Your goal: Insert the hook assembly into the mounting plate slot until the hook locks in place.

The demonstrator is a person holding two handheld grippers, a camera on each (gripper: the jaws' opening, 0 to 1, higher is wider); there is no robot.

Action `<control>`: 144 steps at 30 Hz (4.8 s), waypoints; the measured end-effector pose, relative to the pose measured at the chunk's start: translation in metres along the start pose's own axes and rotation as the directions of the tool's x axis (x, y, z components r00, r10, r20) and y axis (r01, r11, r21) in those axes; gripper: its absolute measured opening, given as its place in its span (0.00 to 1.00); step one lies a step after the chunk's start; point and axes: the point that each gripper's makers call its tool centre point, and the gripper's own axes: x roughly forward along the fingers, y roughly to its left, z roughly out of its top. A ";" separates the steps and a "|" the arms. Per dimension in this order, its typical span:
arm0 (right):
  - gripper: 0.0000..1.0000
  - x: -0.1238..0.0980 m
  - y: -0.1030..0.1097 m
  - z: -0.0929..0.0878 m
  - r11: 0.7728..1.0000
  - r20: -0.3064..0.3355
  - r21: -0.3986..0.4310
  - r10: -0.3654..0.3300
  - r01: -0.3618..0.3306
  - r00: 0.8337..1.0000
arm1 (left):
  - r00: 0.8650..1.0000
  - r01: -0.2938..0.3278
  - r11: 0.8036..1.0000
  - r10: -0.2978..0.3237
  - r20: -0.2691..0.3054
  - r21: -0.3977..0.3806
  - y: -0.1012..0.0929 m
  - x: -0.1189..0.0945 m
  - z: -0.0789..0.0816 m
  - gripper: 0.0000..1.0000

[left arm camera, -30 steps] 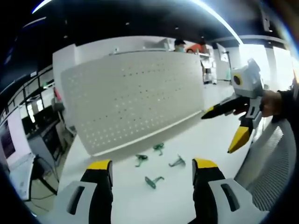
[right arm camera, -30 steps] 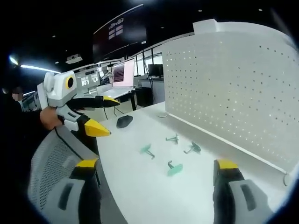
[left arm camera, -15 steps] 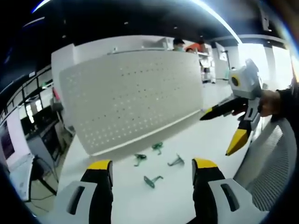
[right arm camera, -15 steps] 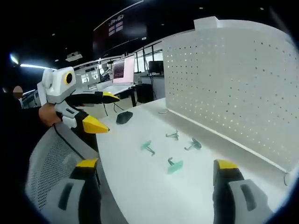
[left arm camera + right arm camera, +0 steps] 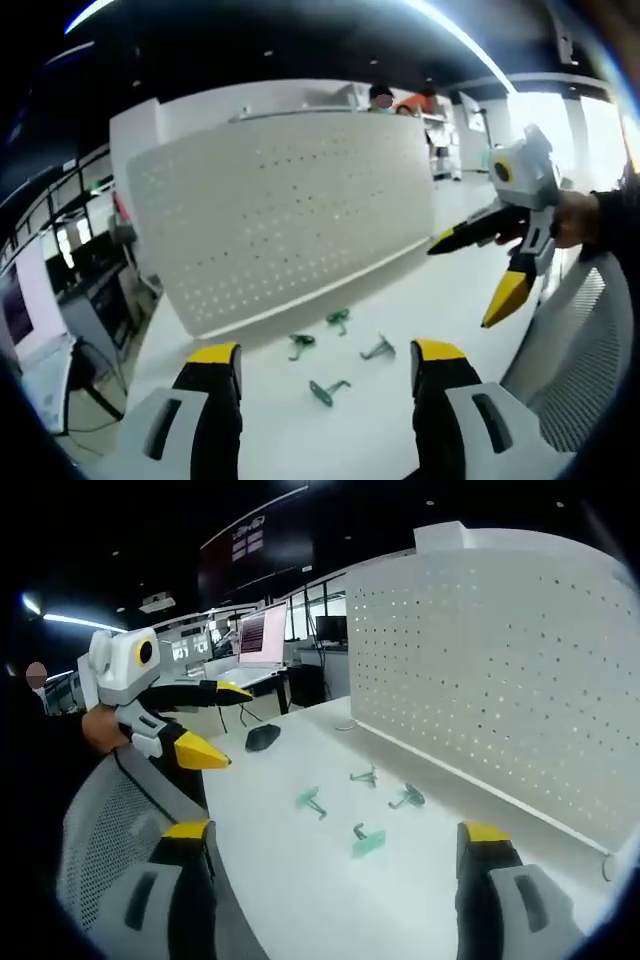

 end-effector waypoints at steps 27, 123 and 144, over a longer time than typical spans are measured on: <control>0.97 -0.006 -0.006 0.006 1.000 0.027 -0.005 -0.031 0.031 0.999 | 1.000 0.007 1.000 -0.007 0.013 0.007 -0.003 -0.001 0.002 0.69; 0.18 0.181 -0.050 0.013 0.988 -0.172 -0.135 0.054 -0.078 0.984 | 0.997 -0.018 0.999 0.020 0.078 -0.030 0.008 -0.006 0.011 0.59; 0.08 0.213 -0.057 -0.003 0.984 -0.232 -0.149 0.056 -0.093 0.971 | 0.996 -0.014 0.999 0.017 0.087 -0.032 0.008 -0.007 0.012 0.55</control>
